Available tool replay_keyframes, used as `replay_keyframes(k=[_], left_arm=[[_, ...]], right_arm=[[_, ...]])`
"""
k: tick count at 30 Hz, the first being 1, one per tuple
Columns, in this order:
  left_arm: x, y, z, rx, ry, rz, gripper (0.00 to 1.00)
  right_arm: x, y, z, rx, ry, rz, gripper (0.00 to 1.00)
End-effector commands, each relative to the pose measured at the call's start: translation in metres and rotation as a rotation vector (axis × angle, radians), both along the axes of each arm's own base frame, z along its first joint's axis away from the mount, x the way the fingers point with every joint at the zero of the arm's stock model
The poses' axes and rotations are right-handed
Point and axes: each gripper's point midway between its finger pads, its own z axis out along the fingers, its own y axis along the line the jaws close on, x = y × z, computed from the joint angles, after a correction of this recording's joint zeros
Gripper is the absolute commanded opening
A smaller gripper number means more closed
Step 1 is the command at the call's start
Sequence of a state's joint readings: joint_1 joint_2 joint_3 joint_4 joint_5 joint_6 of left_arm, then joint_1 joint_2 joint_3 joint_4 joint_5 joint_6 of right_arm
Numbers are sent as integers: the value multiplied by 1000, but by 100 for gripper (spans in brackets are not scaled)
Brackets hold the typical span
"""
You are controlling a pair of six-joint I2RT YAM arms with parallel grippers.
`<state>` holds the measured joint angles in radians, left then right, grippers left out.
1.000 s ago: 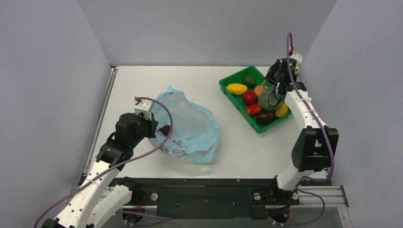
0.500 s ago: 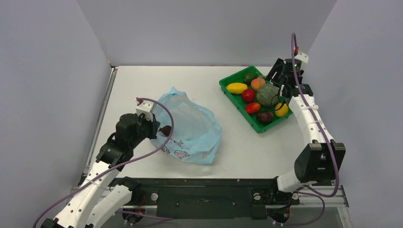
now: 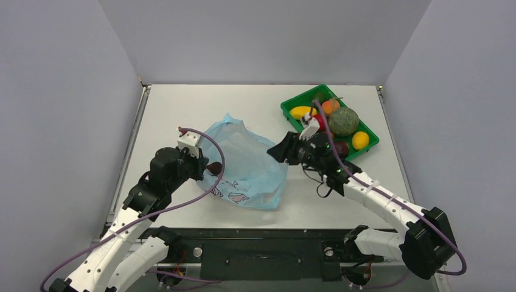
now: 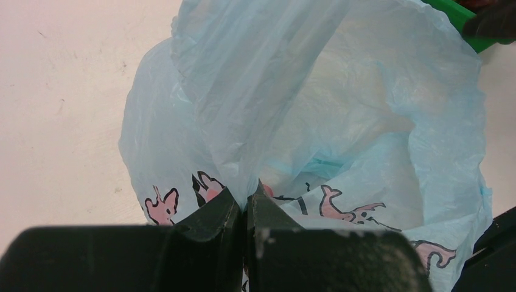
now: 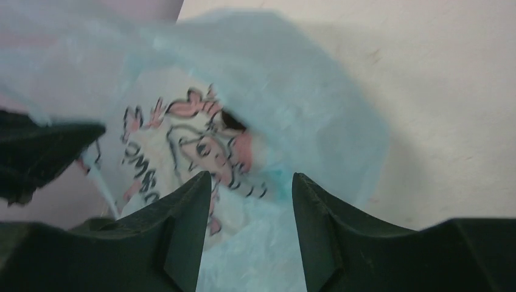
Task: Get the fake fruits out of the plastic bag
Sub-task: Place the fake fruit in the bin, then take out the fake fruit from the plastic bag.
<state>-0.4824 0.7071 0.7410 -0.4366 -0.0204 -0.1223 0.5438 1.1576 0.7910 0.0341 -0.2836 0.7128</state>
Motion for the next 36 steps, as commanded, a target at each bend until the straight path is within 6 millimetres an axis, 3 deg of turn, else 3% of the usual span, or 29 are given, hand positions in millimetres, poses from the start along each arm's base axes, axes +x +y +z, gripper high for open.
replay_keyframes(k=[1, 4, 7, 8, 9, 10, 11, 15, 20, 22, 23, 24, 25, 26, 30, 33, 34, 35, 36], left_arm=[[4, -4, 13, -15, -54, -8, 0], [3, -6, 13, -15, -55, -15, 0], [2, -8, 13, -18, -59, -25, 0], [1, -10, 15, -22, -64, -31, 0], [0, -12, 14, -26, -64, -46, 0], [-1, -14, 16, -33, -75, -55, 0], [-3, -17, 16, -40, -74, -75, 0], [-7, -25, 19, -56, -81, -116, 0], [-3, -30, 29, -90, -91, -120, 0], [5, -32, 57, -117, -119, -92, 0], [10, -34, 60, -114, -108, -88, 0], [13, -36, 82, -130, -141, -90, 0], [19, -40, 84, -122, -132, -91, 0], [21, -41, 105, -133, -165, -96, 0], [25, -49, 133, -137, -171, -130, 0], [12, -50, 129, -148, -155, -166, 0], [9, -49, 110, -133, -123, -169, 0], [4, -45, 107, -134, -135, -167, 0], [-1, -42, 86, -117, -108, -167, 0]], right_arm=[[-55, 71, 42, 226, -105, 206, 46], [-80, 96, 34, 245, -106, 242, 41], [-88, 115, 37, 306, -114, 265, 37], [-91, 124, 28, 299, -92, 277, 35], [-89, 130, 31, 307, -97, 279, 34], [-85, 137, 18, 285, -71, 265, 32], [-80, 141, 19, 296, -70, 247, 32], [-55, 160, -14, 270, -39, 181, 33], [-42, 172, -48, 259, 0, 135, 35], [-35, 171, -58, 245, 3, 112, 37], [-29, 170, -65, 228, 4, 96, 38], [-24, 172, -63, 228, 2, 89, 39], [-18, 172, -70, 220, 13, 82, 39], [-12, 176, -65, 229, 10, 82, 39], [11, 187, -65, 208, 33, 74, 39], [20, 182, -59, 225, 27, 60, 42], [20, 178, -61, 220, 29, 53, 43], [22, 175, -59, 220, 27, 46, 45], [21, 171, -62, 214, 31, 44, 47]])
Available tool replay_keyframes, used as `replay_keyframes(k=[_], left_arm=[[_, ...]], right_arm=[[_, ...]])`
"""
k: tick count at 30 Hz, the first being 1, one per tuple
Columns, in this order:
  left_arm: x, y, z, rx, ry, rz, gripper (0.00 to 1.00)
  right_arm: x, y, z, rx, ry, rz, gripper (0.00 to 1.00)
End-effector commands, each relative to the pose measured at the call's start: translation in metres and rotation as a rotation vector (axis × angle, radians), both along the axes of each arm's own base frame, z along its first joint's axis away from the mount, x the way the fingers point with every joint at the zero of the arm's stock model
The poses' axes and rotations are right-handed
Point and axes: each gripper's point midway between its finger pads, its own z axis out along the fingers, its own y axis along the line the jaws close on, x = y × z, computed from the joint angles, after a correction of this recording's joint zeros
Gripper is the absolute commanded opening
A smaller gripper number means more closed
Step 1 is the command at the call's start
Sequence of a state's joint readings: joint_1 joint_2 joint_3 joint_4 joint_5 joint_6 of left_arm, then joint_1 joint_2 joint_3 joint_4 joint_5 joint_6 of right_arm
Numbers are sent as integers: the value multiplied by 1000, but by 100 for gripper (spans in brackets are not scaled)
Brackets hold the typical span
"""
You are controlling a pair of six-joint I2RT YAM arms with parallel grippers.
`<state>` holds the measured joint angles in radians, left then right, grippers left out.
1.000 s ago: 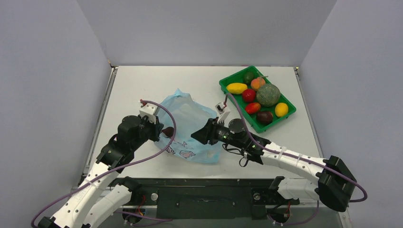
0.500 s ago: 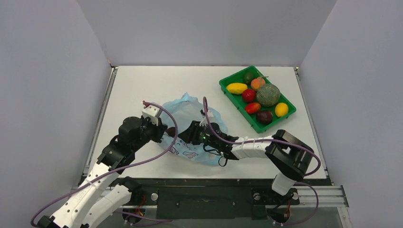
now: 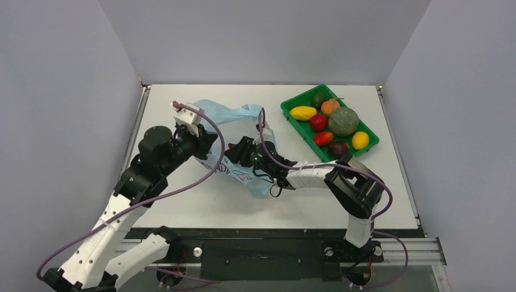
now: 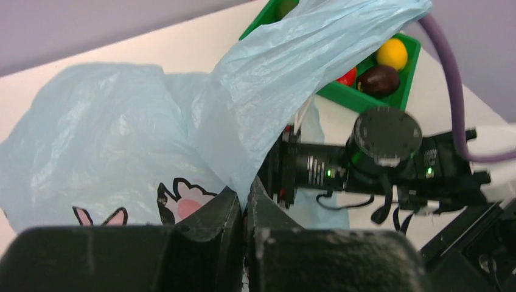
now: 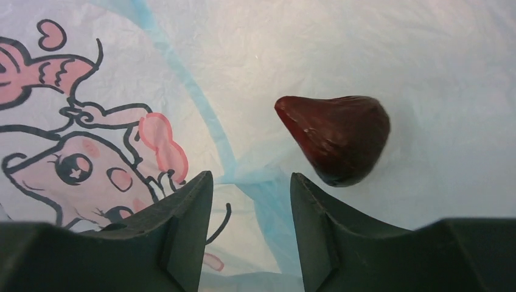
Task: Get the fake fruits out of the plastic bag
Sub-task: Take out the fake fruit from the plastic bag.
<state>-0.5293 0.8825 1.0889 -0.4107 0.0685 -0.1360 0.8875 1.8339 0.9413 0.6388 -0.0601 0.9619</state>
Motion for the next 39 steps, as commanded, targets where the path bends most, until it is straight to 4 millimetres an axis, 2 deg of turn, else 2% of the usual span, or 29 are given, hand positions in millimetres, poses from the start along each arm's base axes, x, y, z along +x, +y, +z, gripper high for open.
replay_keyframes(k=[1, 2, 5, 7, 13, 15, 16, 18, 26, 33, 39], left_arm=[[-23, 5, -43, 35, 53, -41, 0], [-27, 9, -62, 52, 76, -36, 0], [-30, 18, -95, 94, 114, -7, 0], [-31, 21, -102, 102, 118, 2, 0], [-36, 4, -116, 82, 163, -83, 0], [-38, -1, -120, 84, 188, -107, 0], [-39, -4, -123, 89, 201, -117, 0], [-43, -8, -127, 103, 211, -134, 0], [-44, -13, -139, 170, 227, -139, 0], [-43, -10, -139, 176, 222, -120, 0], [-42, -9, -142, 183, 228, -110, 0]], right_arm=[[5, -8, 19, 40, -32, -17, 48], [4, -10, 18, 35, -36, -16, 49], [0, -18, 6, -22, -43, -17, 52], [-1, -24, 1, -67, -53, -23, 53], [-2, -39, -1, -254, -138, -20, 59], [-1, -45, -1, -324, -168, -34, 65], [1, -48, -2, -362, -190, -41, 71], [4, -55, -6, -432, -198, -48, 73], [24, -66, 1, -585, -282, -78, 74], [48, -70, -19, -592, -223, -135, 74], [57, -64, -33, -576, -179, -145, 73]])
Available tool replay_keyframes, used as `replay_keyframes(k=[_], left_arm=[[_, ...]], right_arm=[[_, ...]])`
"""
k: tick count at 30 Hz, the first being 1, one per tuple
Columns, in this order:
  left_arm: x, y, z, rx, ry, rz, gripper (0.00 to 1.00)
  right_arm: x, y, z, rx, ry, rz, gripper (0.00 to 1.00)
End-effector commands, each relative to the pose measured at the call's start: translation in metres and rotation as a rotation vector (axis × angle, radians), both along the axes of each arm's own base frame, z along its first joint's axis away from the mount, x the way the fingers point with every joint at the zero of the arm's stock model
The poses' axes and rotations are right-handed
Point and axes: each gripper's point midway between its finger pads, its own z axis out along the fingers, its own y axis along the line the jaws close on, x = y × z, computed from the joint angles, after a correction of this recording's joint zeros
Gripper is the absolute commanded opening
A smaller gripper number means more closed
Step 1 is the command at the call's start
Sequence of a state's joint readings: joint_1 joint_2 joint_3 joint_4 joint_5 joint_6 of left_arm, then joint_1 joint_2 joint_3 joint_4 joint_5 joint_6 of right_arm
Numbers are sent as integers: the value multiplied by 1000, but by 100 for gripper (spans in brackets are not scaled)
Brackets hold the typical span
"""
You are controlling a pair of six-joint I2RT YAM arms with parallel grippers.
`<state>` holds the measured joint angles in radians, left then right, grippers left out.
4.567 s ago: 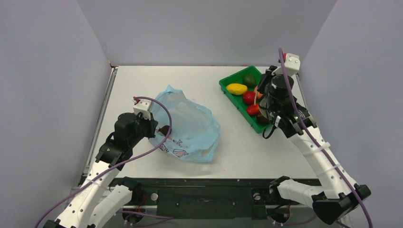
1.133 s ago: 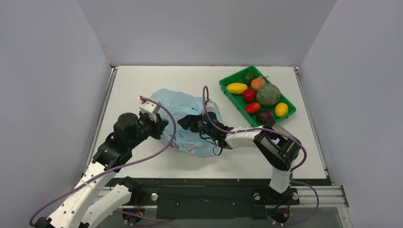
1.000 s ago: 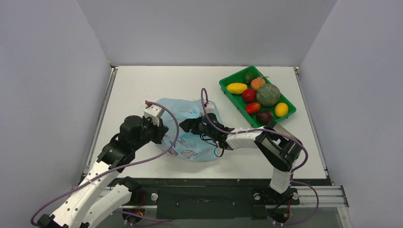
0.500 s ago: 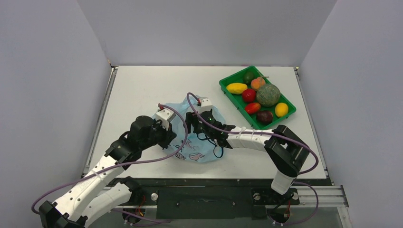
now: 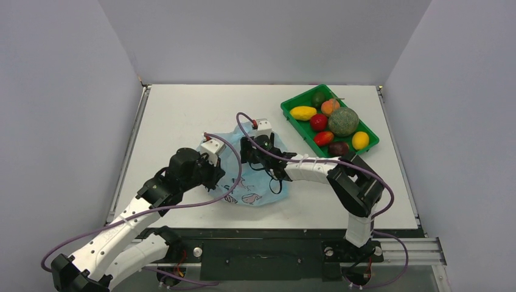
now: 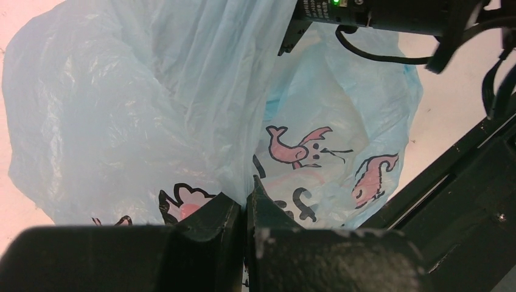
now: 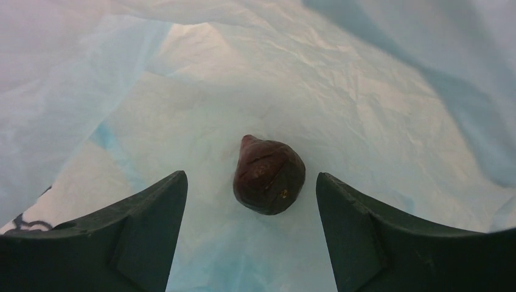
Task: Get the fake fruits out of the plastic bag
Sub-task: Take out the fake fruit from the plastic bag.
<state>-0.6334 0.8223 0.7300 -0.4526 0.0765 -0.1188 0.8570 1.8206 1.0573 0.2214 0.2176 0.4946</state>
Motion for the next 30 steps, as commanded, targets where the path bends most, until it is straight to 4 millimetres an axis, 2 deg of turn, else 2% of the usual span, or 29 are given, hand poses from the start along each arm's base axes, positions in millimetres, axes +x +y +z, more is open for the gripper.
replay_keyframes(k=[1, 11, 14, 19, 28, 30], left_arm=[[6, -2, 14, -16, -48, 4, 0], [7, -1, 13, -9, -48, 9, 0], [6, -1, 13, -9, -49, 10, 0], [7, -1, 12, -6, -46, 10, 0], [7, 0, 11, -3, -44, 15, 0], [8, 0, 10, 1, -43, 18, 0]], right_arm=[[16, 10, 9, 44, -12, -41, 72], [22, 14, -19, 1, 32, -59, 71], [24, 15, -21, -3, 38, -61, 67], [23, 17, -27, -15, 54, -54, 55], [28, 12, -37, -57, 67, -64, 55], [28, 13, -33, -52, 64, -56, 50]])
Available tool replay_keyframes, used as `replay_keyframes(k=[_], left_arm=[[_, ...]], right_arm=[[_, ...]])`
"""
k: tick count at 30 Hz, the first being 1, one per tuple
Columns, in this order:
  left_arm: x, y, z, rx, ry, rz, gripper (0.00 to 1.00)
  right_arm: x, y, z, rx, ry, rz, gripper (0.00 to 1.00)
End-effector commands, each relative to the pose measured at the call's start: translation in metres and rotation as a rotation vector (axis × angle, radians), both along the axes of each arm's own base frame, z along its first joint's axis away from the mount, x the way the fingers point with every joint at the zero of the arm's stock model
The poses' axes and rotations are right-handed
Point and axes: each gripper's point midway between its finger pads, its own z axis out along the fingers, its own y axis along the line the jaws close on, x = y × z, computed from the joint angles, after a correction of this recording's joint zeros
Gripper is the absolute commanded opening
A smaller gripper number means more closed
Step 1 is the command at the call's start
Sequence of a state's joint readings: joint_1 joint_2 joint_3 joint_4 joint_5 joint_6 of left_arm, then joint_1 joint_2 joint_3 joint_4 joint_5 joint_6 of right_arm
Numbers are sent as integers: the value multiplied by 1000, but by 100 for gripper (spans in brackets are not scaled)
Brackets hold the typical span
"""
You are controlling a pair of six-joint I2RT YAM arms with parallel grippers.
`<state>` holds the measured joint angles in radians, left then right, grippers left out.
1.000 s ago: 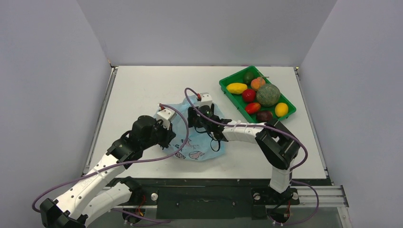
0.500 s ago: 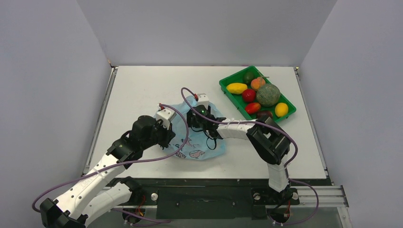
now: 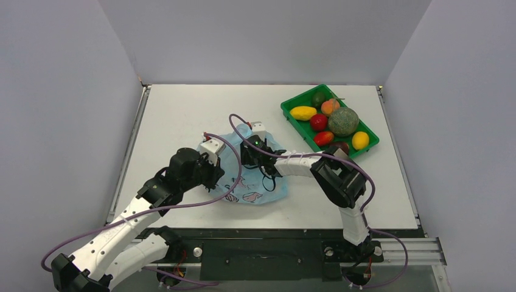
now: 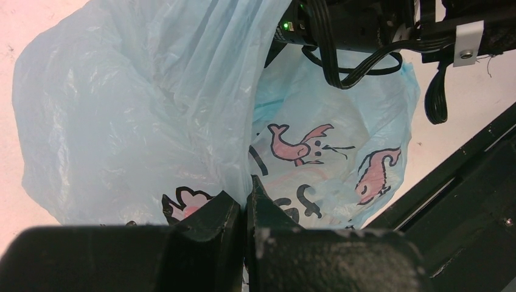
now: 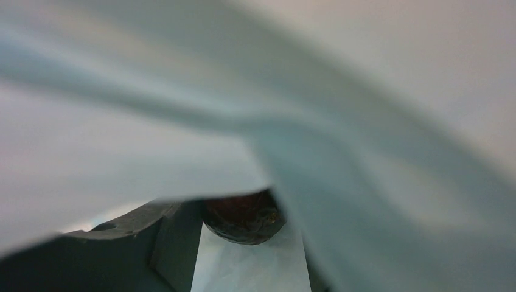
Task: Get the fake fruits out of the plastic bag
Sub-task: Take out the fake fruit from the plastic bag.
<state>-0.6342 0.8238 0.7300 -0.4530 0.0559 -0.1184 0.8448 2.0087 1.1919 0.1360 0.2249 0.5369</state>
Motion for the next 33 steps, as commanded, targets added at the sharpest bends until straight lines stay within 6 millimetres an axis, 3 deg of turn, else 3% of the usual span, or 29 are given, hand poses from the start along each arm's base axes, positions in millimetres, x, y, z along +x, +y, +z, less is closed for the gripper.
replay_keyframes(k=[1, 10, 15, 26, 30, 33], left_arm=[[6, -2, 11, -7, -38, 3, 0], [8, 1, 9, 7, -32, 25, 0], [16, 12, 9, 30, -49, 106, 0], [35, 57, 12, 132, -105, 364, 0], [40, 81, 13, 185, -126, 486, 0], [43, 105, 13, 241, -135, 607, 0]], right_arm=[[13, 5, 22, 24, -47, -9, 48], [14, 6, 48, 40, -92, 11, 16], [-4, 14, 83, 150, -102, 74, 12], [-63, 25, 137, 402, -22, 240, 7], [-76, 17, 160, 445, -36, 274, 7], [-77, -3, 176, 471, -55, 261, 6]])
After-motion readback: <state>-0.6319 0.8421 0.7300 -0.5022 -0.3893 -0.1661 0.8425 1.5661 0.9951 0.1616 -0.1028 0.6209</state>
